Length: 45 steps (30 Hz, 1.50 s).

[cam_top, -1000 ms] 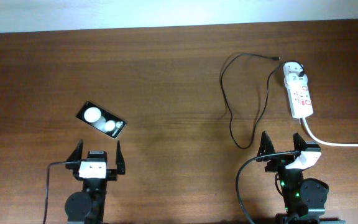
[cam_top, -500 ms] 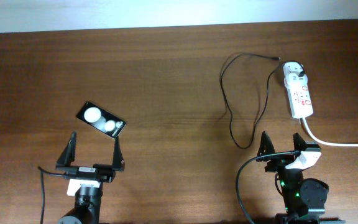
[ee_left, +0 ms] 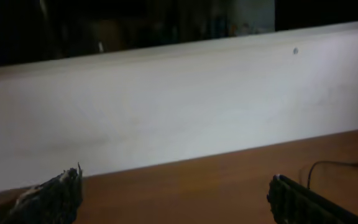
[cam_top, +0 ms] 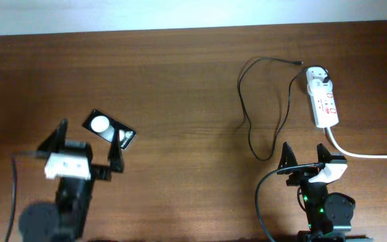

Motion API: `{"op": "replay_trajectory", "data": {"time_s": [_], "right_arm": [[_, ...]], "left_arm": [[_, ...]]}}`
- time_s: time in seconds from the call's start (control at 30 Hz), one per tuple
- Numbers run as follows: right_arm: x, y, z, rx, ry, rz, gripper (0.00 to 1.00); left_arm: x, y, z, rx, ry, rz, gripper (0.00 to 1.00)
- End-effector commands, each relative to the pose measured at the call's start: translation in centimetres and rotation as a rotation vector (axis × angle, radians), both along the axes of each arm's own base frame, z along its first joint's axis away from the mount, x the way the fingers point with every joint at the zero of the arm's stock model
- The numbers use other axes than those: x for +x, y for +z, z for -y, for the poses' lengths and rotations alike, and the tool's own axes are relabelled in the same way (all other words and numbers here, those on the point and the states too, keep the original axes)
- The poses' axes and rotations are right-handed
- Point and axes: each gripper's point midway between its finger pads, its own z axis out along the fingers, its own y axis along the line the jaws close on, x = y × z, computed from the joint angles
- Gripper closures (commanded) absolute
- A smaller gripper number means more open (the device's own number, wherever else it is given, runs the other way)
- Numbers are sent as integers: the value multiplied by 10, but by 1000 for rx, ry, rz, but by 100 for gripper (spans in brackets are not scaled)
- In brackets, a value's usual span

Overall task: Plug charger to phone and switch on socket
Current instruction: 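Move the left gripper over the black phone and lower toward it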

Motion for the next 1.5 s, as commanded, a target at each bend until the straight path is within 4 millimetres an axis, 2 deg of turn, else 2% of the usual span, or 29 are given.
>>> {"op": "replay_trajectory", "data": {"time_s": [0.0,0.1,0.2,0.3,0.33,0.4,0.43,0.5,0.57,0.67,0.87,0.93,1.0,1.1,1.17,1.27,1.47], "right_arm": [[0,-2,2,6,-11,-2,1],[0,-2,2,5,-11,-2,1],[0,-2,2,5,-12,-2,1],[0,-2,2,6,-11,-2,1],[0,-2,2,5,-11,-2,1],[0,-2,2,6,-11,-2,1],[0,-2,2,6,-11,-2,1],[0,-2,2,6,-11,-2,1],[0,-2,2,6,-11,-2,1],[0,-2,2,6,-11,-2,1],[0,-2,2,6,-11,-2,1],[0,-2,2,6,-11,-2,1],[0,-2,2,6,-11,-2,1],[0,-2,2,6,-11,-2,1],[0,-2,2,6,-11,-2,1],[0,-2,2,5,-11,-2,1],[0,-2,2,6,-11,-2,1]], "left_arm": [[28,10,1,-4,1,-84,1],[46,1,2,0,1,-158,1],[46,-20,2,5,0,-242,1],[48,-21,21,-2,-110,-247,1],[50,-23,21,-2,-110,-252,1],[62,-36,27,-10,-136,-298,1],[70,-46,25,-59,-118,-342,1],[91,-70,2,-205,54,-433,1],[108,-93,-10,-283,155,-511,1],[123,-109,-28,-315,301,-615,1],[126,-101,-35,-284,359,-706,1],[123,-104,11,-359,101,-779,1],[125,-103,20,-374,50,-783,1],[127,-102,16,-380,76,-770,1],[129,-103,-1,-447,203,-757,1],[129,-103,-16,-474,299,-734,1],[134,-106,-27,-490,376,-723,2]]}}
